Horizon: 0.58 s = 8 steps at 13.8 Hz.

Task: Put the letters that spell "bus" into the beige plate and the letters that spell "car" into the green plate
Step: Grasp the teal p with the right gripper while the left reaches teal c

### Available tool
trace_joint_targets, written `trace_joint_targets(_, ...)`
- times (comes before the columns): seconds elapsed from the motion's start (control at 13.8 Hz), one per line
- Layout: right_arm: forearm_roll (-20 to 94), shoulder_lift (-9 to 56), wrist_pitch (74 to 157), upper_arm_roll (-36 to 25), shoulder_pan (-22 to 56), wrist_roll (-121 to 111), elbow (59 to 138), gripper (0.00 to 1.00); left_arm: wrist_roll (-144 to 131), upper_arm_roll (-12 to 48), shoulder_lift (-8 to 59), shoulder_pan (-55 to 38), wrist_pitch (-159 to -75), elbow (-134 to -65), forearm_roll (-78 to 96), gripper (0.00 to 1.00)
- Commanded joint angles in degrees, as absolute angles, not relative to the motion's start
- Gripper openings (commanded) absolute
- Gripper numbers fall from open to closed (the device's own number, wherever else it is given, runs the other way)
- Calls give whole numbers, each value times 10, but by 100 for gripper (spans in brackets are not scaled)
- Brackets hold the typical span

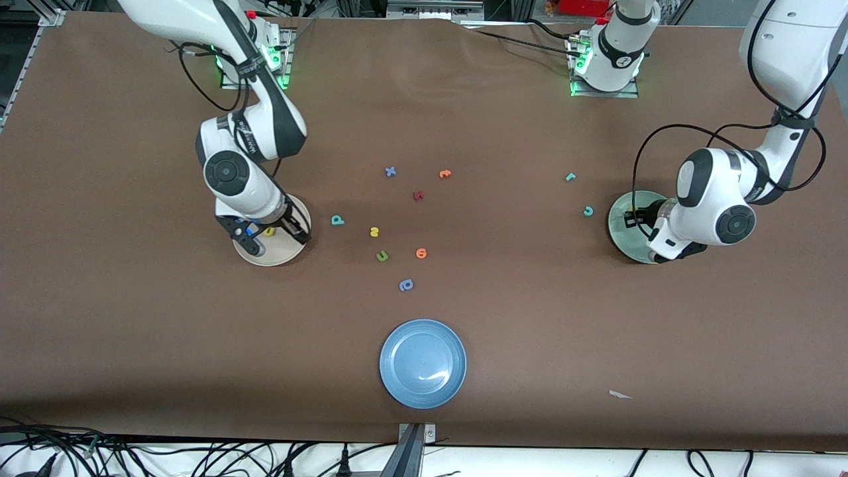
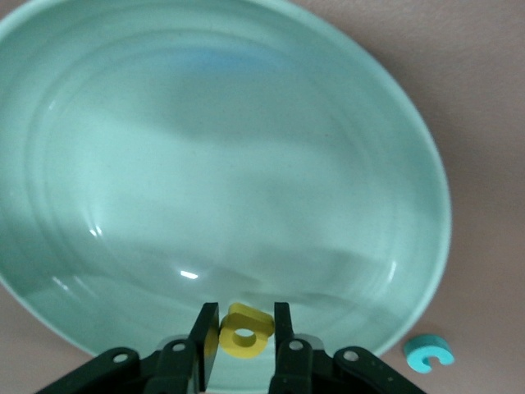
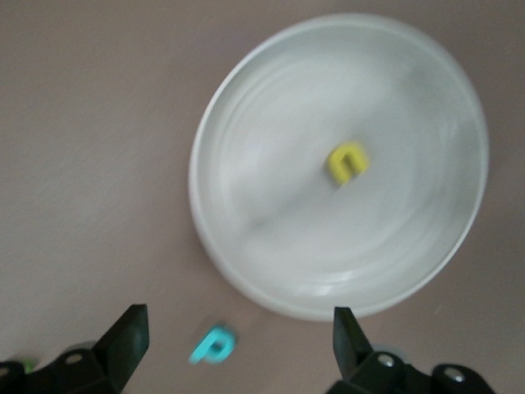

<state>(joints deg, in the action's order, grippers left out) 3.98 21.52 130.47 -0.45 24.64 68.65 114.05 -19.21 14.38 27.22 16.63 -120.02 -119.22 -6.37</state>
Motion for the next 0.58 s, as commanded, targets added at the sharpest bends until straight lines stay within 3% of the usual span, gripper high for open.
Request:
trace_joint_targets(0.0, 51, 240, 1309, 6, 270, 777, 1122, 92, -186, 149, 265, 177, -1201, -1192, -80, 88)
trace_joint_targets(0.07, 53, 246, 1328, 7, 279, 789, 1128, 87, -192, 149, 258, 177, -1196, -1190, -80, 100)
trace_joint_targets(0.22, 53, 254, 1354, 7, 293, 840, 1137, 76, -207, 156, 237, 175, -1184, -1188, -73, 100)
trace_joint_targets(0.51, 54, 272, 1433, 7, 294, 850, 1183, 70, -333, 203, 222, 176, -1185, -1192, -31, 99)
